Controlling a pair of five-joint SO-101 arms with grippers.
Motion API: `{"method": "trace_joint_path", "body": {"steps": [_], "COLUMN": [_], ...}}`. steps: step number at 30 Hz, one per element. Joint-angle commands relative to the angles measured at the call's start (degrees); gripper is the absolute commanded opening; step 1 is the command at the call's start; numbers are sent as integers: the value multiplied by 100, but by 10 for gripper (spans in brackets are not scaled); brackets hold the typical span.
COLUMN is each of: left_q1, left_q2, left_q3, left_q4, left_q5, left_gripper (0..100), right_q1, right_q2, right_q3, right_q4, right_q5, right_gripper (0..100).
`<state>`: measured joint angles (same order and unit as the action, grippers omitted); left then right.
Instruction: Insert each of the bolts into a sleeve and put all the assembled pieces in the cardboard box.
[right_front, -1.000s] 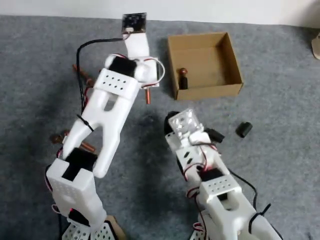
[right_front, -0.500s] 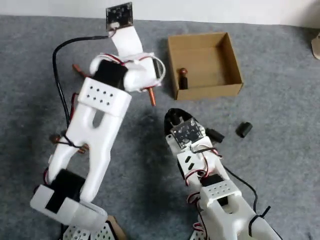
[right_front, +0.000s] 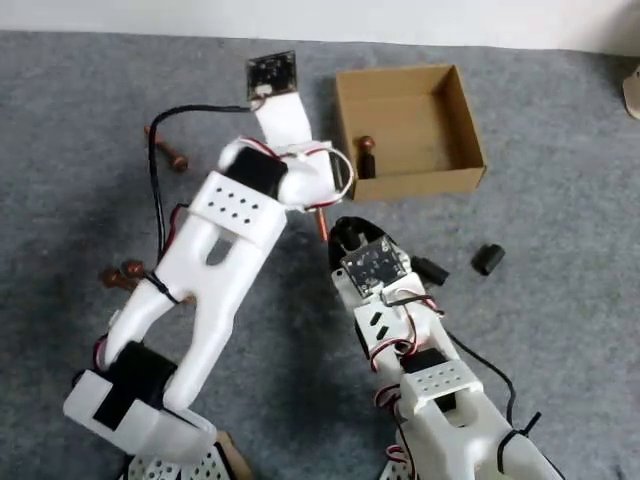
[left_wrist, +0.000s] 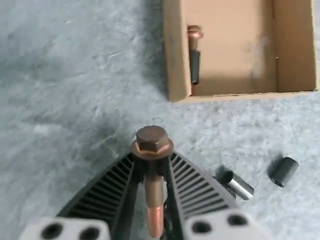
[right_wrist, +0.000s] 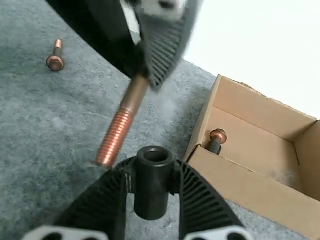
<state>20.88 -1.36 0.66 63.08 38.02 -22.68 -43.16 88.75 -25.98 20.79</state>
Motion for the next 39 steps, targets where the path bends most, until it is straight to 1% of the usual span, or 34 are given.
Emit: {"method": "trace_joint_path", "body": {"steps": [1, 4, 6, 9, 11, 14, 16, 25, 36, 39], "left_q1": [92, 75, 75, 101, 101, 119, 215, 347, 163, 163], "left_q2": [-400, -409, -453, -892, -1270, -1692, -1807, -1903, -1912, -1903], "left_q3": [119, 207, 145, 189, 365, 760, 1077, 1754, 1719, 1771], "left_q4": [-615, -853, -844, -844, -862, -879, -1090, -1776, -1864, -2013], "left_q5": [-105, -88, -70, 35, 185, 211, 211, 211, 176, 176], "left_gripper": [5, 5, 5, 5, 5, 5, 5, 5, 5, 5], "right_q1": [-66, -66, -66, -75, -75, -145, -207, -207, -215, -215], "right_q2": [-145, -145, -136, -136, -136, -136, -136, -136, -145, -145], "right_q3": [-4, -4, -4, -4, -4, 4, 4, 4, 4, 4], "right_q4": [-145, -145, -145, -145, -145, -136, -136, -136, -136, -136], "right_q5": [53, 53, 53, 53, 53, 53, 53, 53, 53, 53], "right_gripper": [5, 5, 5, 5, 5, 5, 5, 5, 5, 5]}}
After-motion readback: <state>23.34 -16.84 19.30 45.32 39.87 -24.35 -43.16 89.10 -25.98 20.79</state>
